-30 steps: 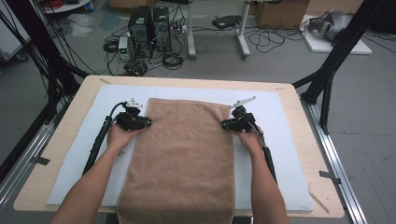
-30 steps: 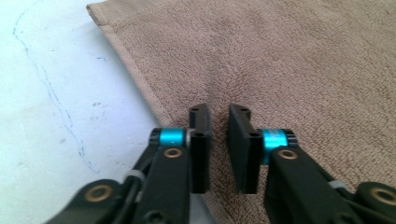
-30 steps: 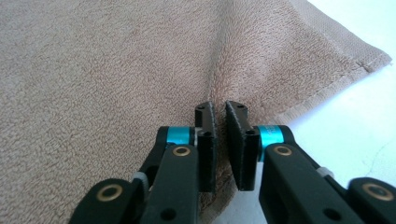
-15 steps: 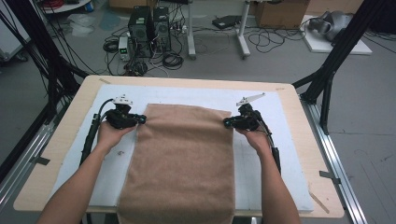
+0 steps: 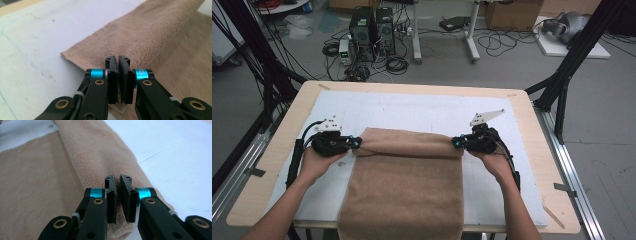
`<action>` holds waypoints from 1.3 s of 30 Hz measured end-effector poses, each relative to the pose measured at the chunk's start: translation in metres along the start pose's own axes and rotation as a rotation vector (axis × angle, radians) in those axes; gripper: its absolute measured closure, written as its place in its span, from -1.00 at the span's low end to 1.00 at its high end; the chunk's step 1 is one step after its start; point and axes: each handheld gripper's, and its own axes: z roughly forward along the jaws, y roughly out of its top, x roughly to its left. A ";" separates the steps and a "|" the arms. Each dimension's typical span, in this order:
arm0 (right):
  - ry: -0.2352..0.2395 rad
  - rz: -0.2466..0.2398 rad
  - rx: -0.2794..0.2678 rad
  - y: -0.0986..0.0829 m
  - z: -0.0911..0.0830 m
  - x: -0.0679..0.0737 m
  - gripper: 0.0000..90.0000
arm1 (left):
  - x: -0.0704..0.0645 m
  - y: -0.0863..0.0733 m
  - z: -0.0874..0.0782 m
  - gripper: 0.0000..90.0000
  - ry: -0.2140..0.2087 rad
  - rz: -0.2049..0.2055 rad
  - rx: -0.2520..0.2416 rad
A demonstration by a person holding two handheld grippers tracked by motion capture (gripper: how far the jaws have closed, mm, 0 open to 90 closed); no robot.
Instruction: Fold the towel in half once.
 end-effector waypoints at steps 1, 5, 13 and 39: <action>0.009 0.008 0.003 -0.004 0.000 0.004 0.86 | -0.004 -0.004 -0.001 0.91 -0.003 0.004 0.001; 0.043 0.040 0.007 -0.023 0.005 0.011 0.86 | -0.015 -0.019 -0.001 0.91 -0.014 0.025 0.041; 0.065 0.074 0.042 -0.056 0.024 0.018 0.83 | -0.024 -0.040 0.004 0.88 -0.020 0.010 0.064; -0.106 0.109 0.082 -0.022 0.048 -0.025 0.16 | 0.031 -0.007 0.045 0.29 0.048 -0.132 0.064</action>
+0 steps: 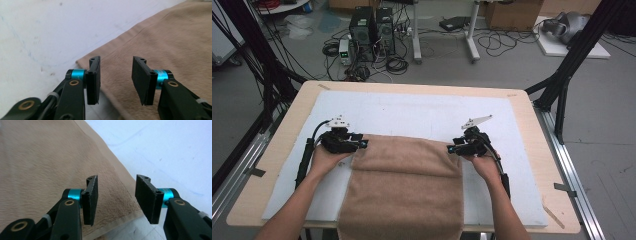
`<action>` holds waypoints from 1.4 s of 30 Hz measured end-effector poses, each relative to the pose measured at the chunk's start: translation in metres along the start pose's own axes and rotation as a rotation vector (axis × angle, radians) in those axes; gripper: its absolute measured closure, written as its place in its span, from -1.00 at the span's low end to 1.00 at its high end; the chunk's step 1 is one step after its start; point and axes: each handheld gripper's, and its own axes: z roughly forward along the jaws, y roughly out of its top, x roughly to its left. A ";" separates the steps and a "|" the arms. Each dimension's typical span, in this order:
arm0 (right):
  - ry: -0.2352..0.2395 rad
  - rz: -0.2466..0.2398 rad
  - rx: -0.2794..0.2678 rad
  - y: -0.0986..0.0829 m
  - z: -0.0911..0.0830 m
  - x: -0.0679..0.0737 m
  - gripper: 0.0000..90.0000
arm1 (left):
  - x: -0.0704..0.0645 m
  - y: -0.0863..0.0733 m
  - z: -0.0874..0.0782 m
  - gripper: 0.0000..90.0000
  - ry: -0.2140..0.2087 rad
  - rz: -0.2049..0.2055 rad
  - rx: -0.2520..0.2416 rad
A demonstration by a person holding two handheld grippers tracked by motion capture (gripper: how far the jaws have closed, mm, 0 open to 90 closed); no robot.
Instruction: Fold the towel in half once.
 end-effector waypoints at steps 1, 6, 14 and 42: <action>-0.001 0.006 0.014 -0.001 0.003 0.000 0.16 | 0.001 -0.002 0.003 0.29 0.002 -0.003 0.020; -0.036 -0.009 0.035 -0.006 0.011 0.002 0.29 | 0.002 -0.005 0.007 0.30 0.006 0.010 0.036; -0.081 -0.011 0.027 -0.007 0.011 -0.001 0.72 | 0.001 -0.004 0.007 0.66 0.069 0.026 0.047; 0.104 -0.080 -0.093 0.011 -0.049 0.012 0.95 | -0.012 0.004 -0.048 0.93 -0.037 0.029 -0.081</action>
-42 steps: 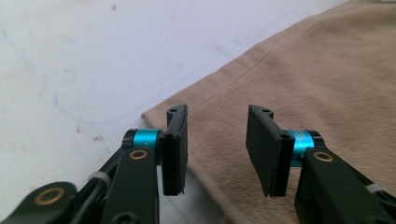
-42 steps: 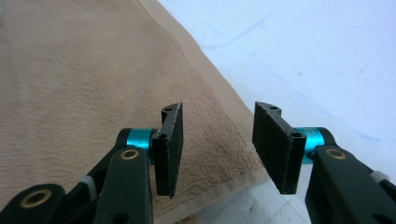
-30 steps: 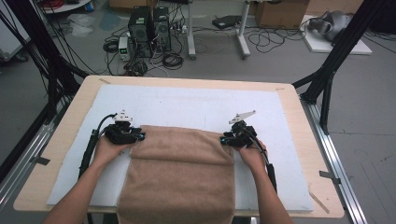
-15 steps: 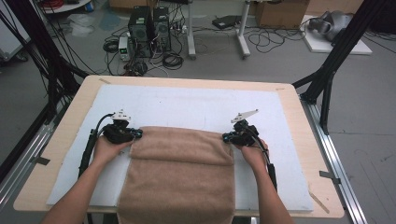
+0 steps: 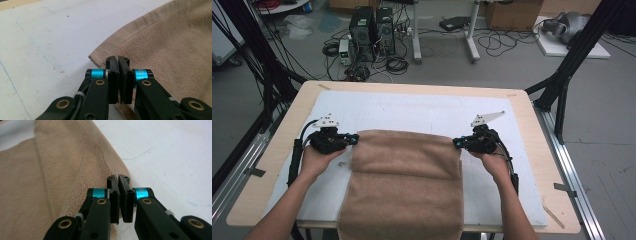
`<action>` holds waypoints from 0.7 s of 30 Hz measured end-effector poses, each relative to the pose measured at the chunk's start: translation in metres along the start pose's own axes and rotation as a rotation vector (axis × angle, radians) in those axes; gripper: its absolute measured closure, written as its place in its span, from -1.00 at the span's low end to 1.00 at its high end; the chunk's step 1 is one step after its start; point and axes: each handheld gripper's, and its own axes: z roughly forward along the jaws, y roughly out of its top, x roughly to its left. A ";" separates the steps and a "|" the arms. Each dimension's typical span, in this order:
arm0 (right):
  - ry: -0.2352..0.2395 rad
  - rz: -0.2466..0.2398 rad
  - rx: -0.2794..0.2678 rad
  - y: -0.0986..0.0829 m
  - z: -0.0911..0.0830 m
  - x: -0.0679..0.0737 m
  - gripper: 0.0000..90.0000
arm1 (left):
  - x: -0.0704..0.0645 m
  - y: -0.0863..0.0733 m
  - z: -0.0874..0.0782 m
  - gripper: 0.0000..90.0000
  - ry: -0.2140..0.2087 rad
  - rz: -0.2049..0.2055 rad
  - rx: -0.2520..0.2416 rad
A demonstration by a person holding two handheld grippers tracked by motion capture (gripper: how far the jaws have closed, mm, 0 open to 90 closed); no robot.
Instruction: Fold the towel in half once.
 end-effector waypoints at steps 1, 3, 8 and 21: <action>0.018 -0.003 0.002 0.000 -0.004 0.004 0.95 | -0.003 -0.002 -0.003 0.93 -0.024 0.008 0.002; 0.042 -0.022 0.000 -0.001 -0.010 0.014 0.95 | -0.011 -0.007 -0.010 0.92 -0.034 0.044 0.015; 0.111 -0.051 -0.008 -0.018 -0.018 0.041 0.95 | -0.031 -0.026 -0.030 0.92 -0.065 0.089 0.010; 0.166 -0.051 0.123 -0.072 0.000 0.075 0.91 | -0.053 -0.070 -0.038 0.84 -0.141 0.102 0.086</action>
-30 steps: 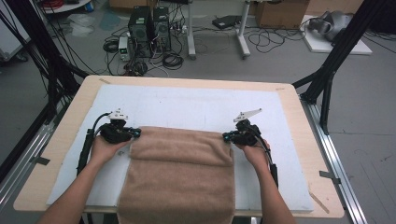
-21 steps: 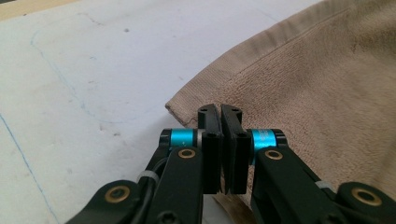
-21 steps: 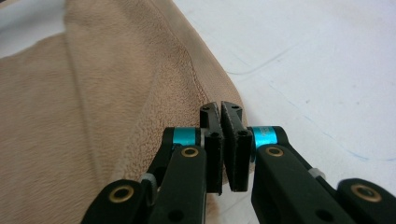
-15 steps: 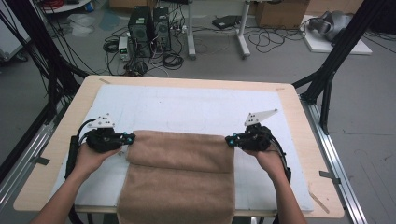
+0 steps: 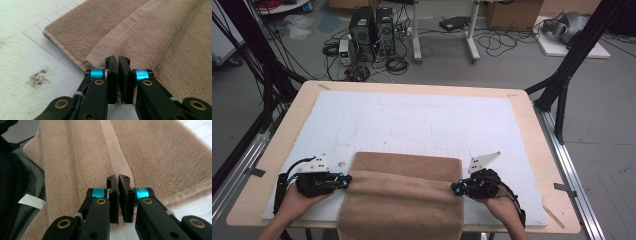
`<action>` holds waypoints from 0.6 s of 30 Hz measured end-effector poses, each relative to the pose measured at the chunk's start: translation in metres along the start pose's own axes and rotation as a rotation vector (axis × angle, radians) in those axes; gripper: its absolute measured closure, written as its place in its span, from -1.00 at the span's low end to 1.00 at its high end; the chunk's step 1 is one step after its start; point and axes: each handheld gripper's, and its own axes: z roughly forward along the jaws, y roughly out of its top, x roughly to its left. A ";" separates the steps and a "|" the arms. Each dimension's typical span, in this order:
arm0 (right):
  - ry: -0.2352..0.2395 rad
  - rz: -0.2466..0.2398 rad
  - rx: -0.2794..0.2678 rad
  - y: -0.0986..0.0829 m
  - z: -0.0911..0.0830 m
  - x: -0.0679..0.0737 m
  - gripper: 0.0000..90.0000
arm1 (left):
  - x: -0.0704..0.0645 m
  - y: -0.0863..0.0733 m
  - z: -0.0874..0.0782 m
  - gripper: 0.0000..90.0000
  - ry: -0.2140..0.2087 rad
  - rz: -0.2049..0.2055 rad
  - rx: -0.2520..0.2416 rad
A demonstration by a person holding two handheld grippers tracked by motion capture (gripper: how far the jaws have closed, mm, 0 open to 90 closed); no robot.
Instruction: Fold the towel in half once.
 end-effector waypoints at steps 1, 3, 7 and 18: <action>0.001 -0.001 -0.021 0.001 -0.001 -0.001 0.88 | 0.000 0.002 -0.001 0.75 -0.004 -0.003 -0.005; 0.004 -0.002 -0.057 0.006 -0.006 -0.001 0.74 | 0.001 0.010 -0.004 0.59 0.004 0.001 -0.018; -0.025 -0.014 -0.117 0.020 -0.015 -0.006 0.53 | 0.005 0.030 -0.007 0.39 0.026 0.019 -0.049; -0.154 0.009 -0.104 0.038 -0.004 -0.042 0.20 | 0.032 0.048 0.021 0.30 0.152 0.025 -0.036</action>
